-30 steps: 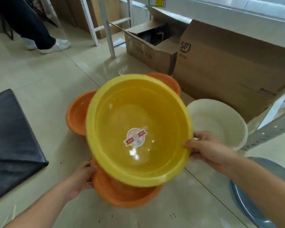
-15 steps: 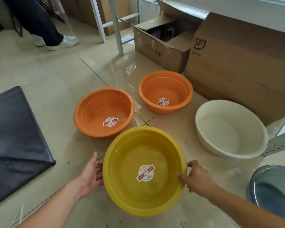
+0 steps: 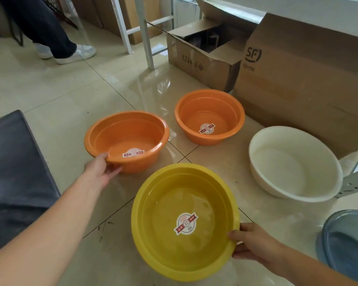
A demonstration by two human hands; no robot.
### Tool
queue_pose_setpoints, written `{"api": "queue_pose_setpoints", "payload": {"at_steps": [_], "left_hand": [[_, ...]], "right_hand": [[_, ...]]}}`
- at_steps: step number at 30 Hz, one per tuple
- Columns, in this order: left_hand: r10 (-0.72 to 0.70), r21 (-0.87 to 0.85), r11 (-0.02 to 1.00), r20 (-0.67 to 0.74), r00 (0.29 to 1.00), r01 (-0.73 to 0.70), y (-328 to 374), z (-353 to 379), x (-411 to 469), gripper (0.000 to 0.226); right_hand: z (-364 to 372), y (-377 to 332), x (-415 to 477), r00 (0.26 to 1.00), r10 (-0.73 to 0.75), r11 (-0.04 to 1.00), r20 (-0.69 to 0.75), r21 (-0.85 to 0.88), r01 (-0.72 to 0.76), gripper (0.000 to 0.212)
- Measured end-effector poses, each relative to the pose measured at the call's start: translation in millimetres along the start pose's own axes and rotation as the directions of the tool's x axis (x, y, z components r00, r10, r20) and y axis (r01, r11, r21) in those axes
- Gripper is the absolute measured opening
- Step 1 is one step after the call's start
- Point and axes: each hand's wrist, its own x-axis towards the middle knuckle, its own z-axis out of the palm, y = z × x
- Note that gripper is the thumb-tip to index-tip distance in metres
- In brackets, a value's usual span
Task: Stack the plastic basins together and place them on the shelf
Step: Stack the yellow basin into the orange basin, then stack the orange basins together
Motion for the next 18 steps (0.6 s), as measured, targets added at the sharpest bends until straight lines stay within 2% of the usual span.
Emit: {"api": "queue_pose_setpoints", "payload": {"at_steps": [2, 5, 9, 11, 13, 16, 18], "left_hand": [[0.091, -0.003, 0.996, 0.022, 0.996, -0.091, 19, -4, -18, 0.018], [0.201, 0.009, 0.979, 0.165, 0.965, -0.206, 41, -16, -64, 0.014], [0.291, 0.077, 0.943, 0.287, 0.913, -0.325, 36, -37, -137, 0.019], [0.263, 0.129, 0.936, 0.362, 0.894, -0.327, 14, -47, -163, 0.025], [0.175, 0.199, 0.941, 0.411, 0.895, -0.275, -18, -54, -175, 0.031], [0.020, 0.296, 0.943, 0.410, 0.912, -0.154, -64, -61, -181, 0.034], [-0.047, 0.389, 0.913, 0.397, 0.917, -0.122, -83, -64, -178, 0.031]], "right_hand": [[-1, -1, 0, 1.000, -0.007, 1.000, 0.004, 0.029, 0.007, 0.024], [-1, -4, 2, 1.000, -0.019, 0.997, 0.006, 0.076, 0.018, 0.026], [-1, -6, 3, 1.000, -0.024, 0.991, 0.017, 0.134, 0.022, 0.037], [-2, -7, 4, 1.000, -0.023, 0.984, 0.006, 0.176, 0.022, 0.043], [-3, -8, 3, 1.000, -0.019, 0.976, -0.015, 0.215, 0.021, 0.050], [-8, -10, 0, 0.999, -0.038, 0.966, -0.018, 0.257, 0.041, 0.062], [-12, -11, -3, 0.997, -0.062, 0.955, -0.038, 0.289, 0.070, 0.064]]}}
